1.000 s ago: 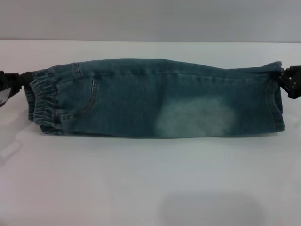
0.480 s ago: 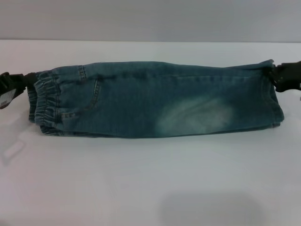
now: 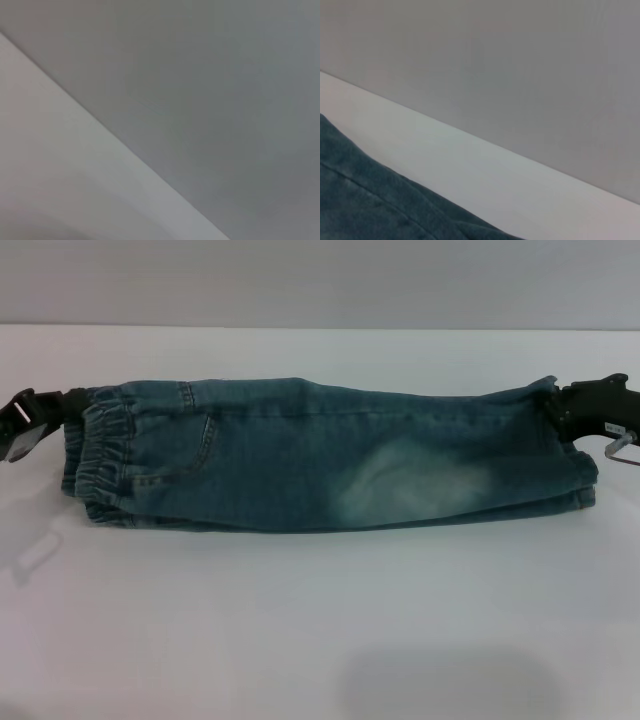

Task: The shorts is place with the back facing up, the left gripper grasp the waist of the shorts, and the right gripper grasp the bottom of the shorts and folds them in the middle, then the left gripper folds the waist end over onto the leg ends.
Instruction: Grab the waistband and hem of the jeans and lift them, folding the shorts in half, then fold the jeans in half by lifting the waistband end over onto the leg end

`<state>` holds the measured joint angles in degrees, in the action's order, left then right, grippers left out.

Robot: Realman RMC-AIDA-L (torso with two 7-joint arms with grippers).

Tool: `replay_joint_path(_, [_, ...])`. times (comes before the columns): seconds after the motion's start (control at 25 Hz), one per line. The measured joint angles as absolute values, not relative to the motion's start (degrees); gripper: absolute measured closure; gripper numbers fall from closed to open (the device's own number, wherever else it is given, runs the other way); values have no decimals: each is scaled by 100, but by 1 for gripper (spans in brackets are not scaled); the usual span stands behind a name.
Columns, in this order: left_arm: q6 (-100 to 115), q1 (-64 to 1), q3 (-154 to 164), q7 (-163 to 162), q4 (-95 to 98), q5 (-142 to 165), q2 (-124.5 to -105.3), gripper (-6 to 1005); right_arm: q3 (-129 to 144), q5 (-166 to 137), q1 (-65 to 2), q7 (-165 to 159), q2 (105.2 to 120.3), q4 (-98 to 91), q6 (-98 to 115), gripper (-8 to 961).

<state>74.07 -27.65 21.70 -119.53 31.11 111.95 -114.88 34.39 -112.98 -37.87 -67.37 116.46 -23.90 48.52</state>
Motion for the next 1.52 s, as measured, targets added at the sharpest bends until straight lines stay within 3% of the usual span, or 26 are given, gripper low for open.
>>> replay_joint_path(0.36, [7000, -2863, 2171, -11428, 3114, 11189, -11637, 800, 3429, -11162, -3855, -6791, 11717, -2347, 4204, 893])
replay_joint_path(0.56, [6897, -2908, 2173, -11355, 3099, 11195, -11643, 796, 3435, -11161, -3863, -6762, 11743, -2359, 4196, 721])
replay_joint_path(0.6, [6896, -2923, 2178, -11297, 3099, 11209, -11634, 737, 3436, -11161, -3864, -6757, 11747, -2364, 4199, 686])
replay_joint_path(0.68, [6896, -2926, 2181, -11227, 3100, 11207, -11622, 619, 3437, -11161, -3865, -6734, 11748, -2367, 4221, 490])
replay_joint_path(0.92, [6964, -2898, 2218, -10820, 3103, 11218, -11540, 351, 3407, -11150, -3862, -6674, 11796, -2417, 4240, 420])
replay_joint_path(1.16, [7209, -2799, 2383, -10689, 3087, 11229, -11437, 184, 3395, -10291, -3709, -6418, 11793, -2483, 4235, 361])
replay_joint_path(1.2, [7537, -2637, 2632, -10537, 3086, 11233, -11296, 176, 3404, -10140, -3681, -6359, 11785, -2485, 4238, 361])
replay_joint_path(1.24, [7587, -2597, 2704, -10429, 3094, 11234, -11272, 167, 3416, -10027, -3667, -6317, 11776, -2487, 4244, 361])
replay_joint_path(1.52, [7675, -2391, 2792, -9424, 3124, 11231, -11324, 152, 3425, -9937, -3668, -6292, 11761, -2487, 4325, 361])
